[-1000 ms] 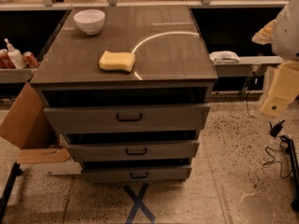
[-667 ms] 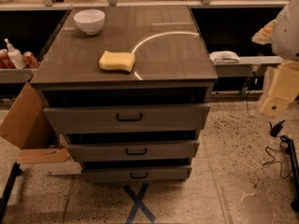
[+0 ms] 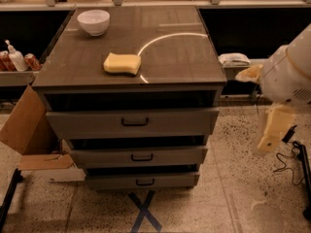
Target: Open middle drawer
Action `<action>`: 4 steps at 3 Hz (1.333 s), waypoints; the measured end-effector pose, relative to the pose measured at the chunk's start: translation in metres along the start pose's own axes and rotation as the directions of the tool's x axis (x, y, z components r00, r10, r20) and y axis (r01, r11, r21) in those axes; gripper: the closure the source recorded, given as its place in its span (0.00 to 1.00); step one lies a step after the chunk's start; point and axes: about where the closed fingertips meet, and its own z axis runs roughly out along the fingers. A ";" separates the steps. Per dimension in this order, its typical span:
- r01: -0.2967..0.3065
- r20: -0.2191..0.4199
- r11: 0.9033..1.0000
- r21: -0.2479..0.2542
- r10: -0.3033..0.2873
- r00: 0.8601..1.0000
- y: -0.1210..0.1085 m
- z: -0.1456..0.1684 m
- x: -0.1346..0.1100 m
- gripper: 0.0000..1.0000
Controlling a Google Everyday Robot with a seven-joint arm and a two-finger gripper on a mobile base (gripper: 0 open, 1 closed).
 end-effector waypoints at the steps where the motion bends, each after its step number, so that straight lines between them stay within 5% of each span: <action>1: 0.085 0.095 0.992 -0.092 -0.076 0.993 0.019 0.062 0.011 0.00; 2: 0.179 0.225 0.965 -0.190 -0.135 0.965 0.042 0.124 0.017 0.00; 4: 0.181 0.234 0.960 -0.215 -0.129 0.964 0.045 0.137 0.022 0.00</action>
Offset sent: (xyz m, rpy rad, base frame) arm -0.0352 0.0346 -0.1898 0.3171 0.2225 0.3598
